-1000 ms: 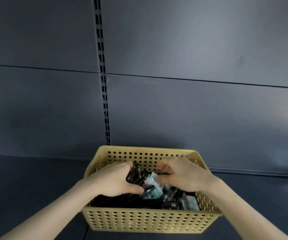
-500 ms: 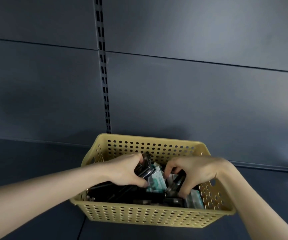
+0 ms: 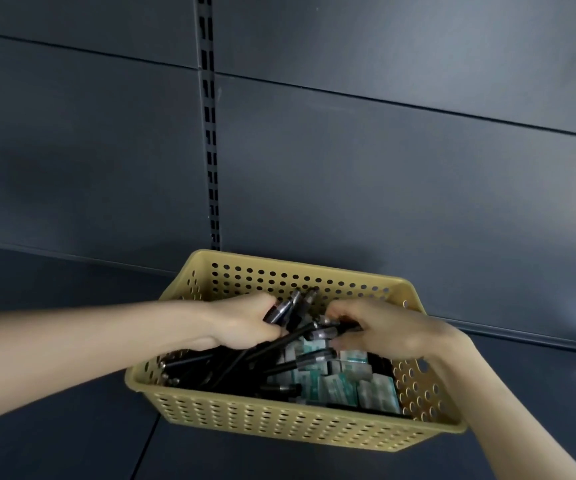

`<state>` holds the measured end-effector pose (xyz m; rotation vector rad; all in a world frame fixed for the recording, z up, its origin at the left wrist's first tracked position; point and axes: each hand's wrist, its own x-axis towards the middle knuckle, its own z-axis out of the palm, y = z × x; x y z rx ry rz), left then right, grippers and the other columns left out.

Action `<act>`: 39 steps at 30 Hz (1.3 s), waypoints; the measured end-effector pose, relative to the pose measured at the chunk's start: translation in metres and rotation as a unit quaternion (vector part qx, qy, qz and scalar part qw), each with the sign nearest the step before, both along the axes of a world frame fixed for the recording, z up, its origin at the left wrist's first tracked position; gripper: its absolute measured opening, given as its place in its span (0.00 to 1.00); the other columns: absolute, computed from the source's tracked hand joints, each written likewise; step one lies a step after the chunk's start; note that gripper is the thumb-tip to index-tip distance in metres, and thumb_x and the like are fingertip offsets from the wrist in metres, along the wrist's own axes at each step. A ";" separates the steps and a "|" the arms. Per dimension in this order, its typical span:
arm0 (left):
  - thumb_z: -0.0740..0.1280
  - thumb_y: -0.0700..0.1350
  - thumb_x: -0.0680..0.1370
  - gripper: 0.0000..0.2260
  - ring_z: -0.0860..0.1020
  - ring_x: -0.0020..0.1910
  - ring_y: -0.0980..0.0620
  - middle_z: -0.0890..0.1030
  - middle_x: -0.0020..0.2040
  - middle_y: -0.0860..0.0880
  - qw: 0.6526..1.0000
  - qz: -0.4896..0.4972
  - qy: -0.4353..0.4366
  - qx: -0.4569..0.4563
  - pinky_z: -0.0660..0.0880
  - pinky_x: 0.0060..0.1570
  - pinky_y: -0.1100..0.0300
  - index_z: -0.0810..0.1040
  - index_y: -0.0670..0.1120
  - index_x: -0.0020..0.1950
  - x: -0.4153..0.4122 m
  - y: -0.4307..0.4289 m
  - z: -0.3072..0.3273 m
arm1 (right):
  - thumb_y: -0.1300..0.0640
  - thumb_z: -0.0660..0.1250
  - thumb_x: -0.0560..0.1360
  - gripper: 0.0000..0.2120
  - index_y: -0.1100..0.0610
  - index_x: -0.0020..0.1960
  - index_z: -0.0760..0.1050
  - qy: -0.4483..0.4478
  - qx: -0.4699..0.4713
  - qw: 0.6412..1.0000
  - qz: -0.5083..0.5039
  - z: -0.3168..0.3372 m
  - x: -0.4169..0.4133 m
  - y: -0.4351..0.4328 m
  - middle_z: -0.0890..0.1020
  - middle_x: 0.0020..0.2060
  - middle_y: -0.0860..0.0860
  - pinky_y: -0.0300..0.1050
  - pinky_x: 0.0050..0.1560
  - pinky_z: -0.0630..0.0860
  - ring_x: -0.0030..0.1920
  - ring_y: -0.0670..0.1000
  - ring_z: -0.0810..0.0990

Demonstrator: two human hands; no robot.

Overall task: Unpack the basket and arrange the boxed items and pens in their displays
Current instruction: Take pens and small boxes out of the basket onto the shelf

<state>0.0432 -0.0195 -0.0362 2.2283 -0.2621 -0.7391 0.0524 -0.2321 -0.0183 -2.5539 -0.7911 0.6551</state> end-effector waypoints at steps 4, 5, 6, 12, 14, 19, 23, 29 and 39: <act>0.60 0.43 0.81 0.11 0.74 0.54 0.48 0.77 0.54 0.44 0.998 0.033 0.017 -0.041 0.69 0.62 0.55 0.72 0.37 0.60 0.001 0.000 -0.003 | 0.54 0.61 0.80 0.03 0.52 0.48 0.68 -0.010 0.054 0.998 -0.010 0.002 -0.002 0.001 0.73 0.40 0.44 0.41 0.46 0.68 0.41 0.42 0.70; 0.60 0.45 0.81 0.13 0.74 0.58 0.46 0.77 0.58 0.43 0.998 0.045 0.023 -0.042 0.68 0.65 0.53 0.72 0.38 0.62 0.001 -0.001 -0.005 | 0.55 0.60 0.80 0.03 0.53 0.48 0.68 -0.009 0.073 0.997 -0.015 0.003 -0.003 0.001 0.74 0.40 0.45 0.40 0.46 0.68 0.41 0.41 0.71; 0.61 0.48 0.81 0.15 0.74 0.61 0.46 0.77 0.61 0.42 0.996 0.062 0.038 -0.049 0.68 0.67 0.51 0.71 0.40 0.63 0.001 0.000 -0.004 | 0.55 0.59 0.80 0.02 0.52 0.49 0.69 -0.004 0.091 0.996 -0.019 0.003 -0.003 0.001 0.76 0.41 0.45 0.38 0.46 0.69 0.41 0.40 0.72; 0.70 0.67 0.62 0.48 0.64 0.69 0.53 0.64 0.69 0.56 0.987 0.013 0.144 -0.073 0.56 0.71 0.57 0.58 0.48 0.76 -0.005 0.009 0.012 | 0.57 0.58 0.81 0.02 0.54 0.51 0.69 0.035 0.139 0.989 -0.045 0.003 -0.005 0.001 0.75 0.36 0.47 0.42 0.49 0.70 0.40 0.43 0.73; 0.76 0.59 0.64 0.43 0.68 0.59 0.60 0.67 0.62 0.62 0.996 -0.016 0.082 -0.011 0.63 0.59 0.69 0.62 0.48 0.72 -0.010 0.003 0.012 | 0.56 0.58 0.81 0.05 0.55 0.47 0.69 0.037 0.145 0.987 -0.062 0.003 -0.005 0.002 0.75 0.35 0.48 0.45 0.52 0.70 0.41 0.45 0.73; 0.76 0.46 0.69 0.12 0.75 0.37 0.53 0.77 0.37 0.51 0.999 -0.021 -0.042 0.014 0.72 0.38 0.61 0.74 0.46 0.43 -0.009 -0.018 -0.007 | 0.60 0.58 0.80 0.08 0.57 0.42 0.68 0.080 0.186 0.973 -0.108 0.005 -0.005 0.007 0.74 0.33 0.48 0.34 0.43 0.71 0.35 0.42 0.74; 0.67 0.41 0.76 0.07 0.71 0.34 0.52 0.73 0.35 0.49 0.997 -0.037 -0.073 -0.006 0.67 0.36 0.58 0.70 0.46 0.41 -0.011 -0.018 -0.010 | 0.63 0.58 0.79 0.10 0.60 0.39 0.66 0.078 0.238 0.959 -0.131 0.007 -0.005 0.006 0.71 0.31 0.52 0.40 0.45 0.75 0.34 0.47 0.73; 0.65 0.39 0.79 0.03 0.78 0.33 0.56 0.78 0.36 0.49 0.972 0.057 -0.050 -0.221 0.75 0.35 0.64 0.72 0.42 0.46 -0.009 -0.012 0.008 | 0.64 0.68 0.73 0.06 0.60 0.43 0.71 0.102 0.360 0.908 -0.188 0.013 -0.007 0.001 0.65 0.26 0.49 0.40 0.29 0.68 0.26 0.47 0.65; 0.73 0.45 0.68 0.09 0.82 0.36 0.51 0.82 0.36 0.47 0.816 0.240 0.003 -0.526 0.81 0.36 0.58 0.80 0.44 0.45 -0.012 -0.016 0.043 | 0.52 0.79 0.62 0.12 0.49 0.31 0.75 0.163 0.345 0.912 -0.148 0.027 -0.016 0.040 0.65 0.22 0.43 0.34 0.23 0.61 0.23 0.42 0.62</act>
